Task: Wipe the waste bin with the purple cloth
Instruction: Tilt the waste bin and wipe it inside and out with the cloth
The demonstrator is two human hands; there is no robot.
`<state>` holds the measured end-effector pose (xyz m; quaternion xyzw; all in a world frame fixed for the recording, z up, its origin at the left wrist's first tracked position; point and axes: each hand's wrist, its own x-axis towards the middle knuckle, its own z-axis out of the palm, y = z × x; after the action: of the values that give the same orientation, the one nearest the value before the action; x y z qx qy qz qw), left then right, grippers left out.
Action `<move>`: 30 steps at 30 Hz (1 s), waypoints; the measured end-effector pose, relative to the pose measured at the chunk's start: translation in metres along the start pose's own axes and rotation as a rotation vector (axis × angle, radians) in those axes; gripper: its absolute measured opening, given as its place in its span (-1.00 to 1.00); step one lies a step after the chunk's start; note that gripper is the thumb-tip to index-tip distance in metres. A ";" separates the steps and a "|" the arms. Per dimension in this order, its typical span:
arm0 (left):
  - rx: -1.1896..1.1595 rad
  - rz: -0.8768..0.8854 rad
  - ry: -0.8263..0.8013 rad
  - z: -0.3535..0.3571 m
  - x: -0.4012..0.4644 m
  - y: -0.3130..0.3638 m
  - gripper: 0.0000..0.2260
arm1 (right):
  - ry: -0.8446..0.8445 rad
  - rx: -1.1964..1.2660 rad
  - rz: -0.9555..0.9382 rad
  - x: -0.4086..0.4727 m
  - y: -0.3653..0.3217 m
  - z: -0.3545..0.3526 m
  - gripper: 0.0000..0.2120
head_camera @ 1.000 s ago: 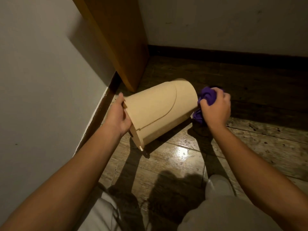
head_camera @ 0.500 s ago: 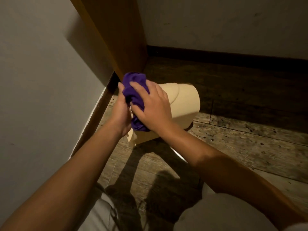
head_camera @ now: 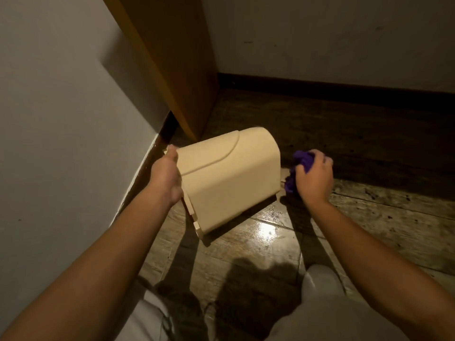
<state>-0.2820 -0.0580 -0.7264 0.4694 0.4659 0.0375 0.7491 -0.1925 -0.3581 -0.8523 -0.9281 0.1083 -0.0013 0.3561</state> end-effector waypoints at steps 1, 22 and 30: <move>-0.040 -0.027 -0.044 -0.002 0.002 0.002 -0.76 | 0.025 0.048 -0.001 -0.004 0.004 -0.002 -0.54; 0.165 0.165 -0.160 -0.003 -0.006 -0.011 -0.61 | -0.074 -0.134 -0.479 -0.051 -0.045 0.043 -0.43; 0.246 0.203 -0.134 -0.002 -0.007 0.003 -0.64 | -0.108 -0.155 0.066 -0.022 0.014 0.024 -0.55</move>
<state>-0.2867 -0.0583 -0.7196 0.6038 0.3661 0.0242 0.7077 -0.2154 -0.3481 -0.8775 -0.9476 0.1192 0.0689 0.2884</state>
